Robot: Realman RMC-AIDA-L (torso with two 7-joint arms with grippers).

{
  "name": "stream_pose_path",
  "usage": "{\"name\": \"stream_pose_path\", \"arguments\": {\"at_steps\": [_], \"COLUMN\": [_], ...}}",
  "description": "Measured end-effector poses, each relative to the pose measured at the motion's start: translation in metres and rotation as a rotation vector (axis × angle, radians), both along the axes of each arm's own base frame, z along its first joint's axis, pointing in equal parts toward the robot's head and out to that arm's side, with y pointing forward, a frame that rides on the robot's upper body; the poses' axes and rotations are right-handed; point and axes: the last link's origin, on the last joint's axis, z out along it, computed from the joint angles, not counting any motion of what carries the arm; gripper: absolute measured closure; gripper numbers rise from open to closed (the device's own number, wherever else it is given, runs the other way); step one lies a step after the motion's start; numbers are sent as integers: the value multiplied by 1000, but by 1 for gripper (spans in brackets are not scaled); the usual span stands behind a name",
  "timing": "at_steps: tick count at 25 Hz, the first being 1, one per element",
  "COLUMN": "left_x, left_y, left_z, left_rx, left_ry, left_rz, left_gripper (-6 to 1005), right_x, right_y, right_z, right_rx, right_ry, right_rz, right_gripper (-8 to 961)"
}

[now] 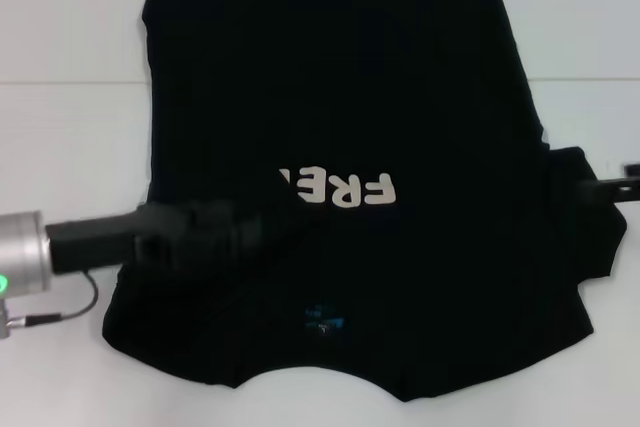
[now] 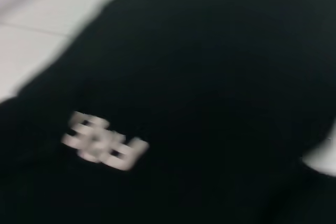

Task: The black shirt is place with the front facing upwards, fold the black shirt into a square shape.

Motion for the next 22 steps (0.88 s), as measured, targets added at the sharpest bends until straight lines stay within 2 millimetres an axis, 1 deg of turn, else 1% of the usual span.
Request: {"name": "stream_pose_path", "arguments": {"at_steps": [3, 5, 6, 10, 13, 14, 15, 19, 22], "left_x": [-2, -3, -4, -3, -3, -3, -4, -5, -5], "left_y": [-10, -15, -18, -25, -27, -27, -28, -29, -29], "left_z": [2, 1, 1, 1, -1, -1, -2, -2, -2], "left_rx": [4, 2, -2, 0, 0, 0, 0, -2, -3], "left_ry": [31, 53, 60, 57, 57, 58, 58, 62, 65], "left_rz": [-85, -130, -159, -221, -225, -226, -226, -226, -227], "left_gripper": [203, 203, 202, 201, 202, 202, 203, 206, 207], "right_x": [-5, -7, -8, -12, -7, -1, -1, 9, 12], "right_y": [5, 9, 10, 17, 18, 18, 18, 23, 26], "right_z": [17, 22, 22, 11, -1, -9, -9, -19, -20], "right_rx": [6, 23, 29, 36, 9, -7, -7, -7, 15], "right_ry": [-94, -149, -157, -154, -140, -130, -130, -124, -122], "right_rz": [-170, -294, -326, -392, -416, -436, -436, -461, -461], "right_gripper": [68, 69, 69, 69, 69, 68, 68, 68, 68]}}
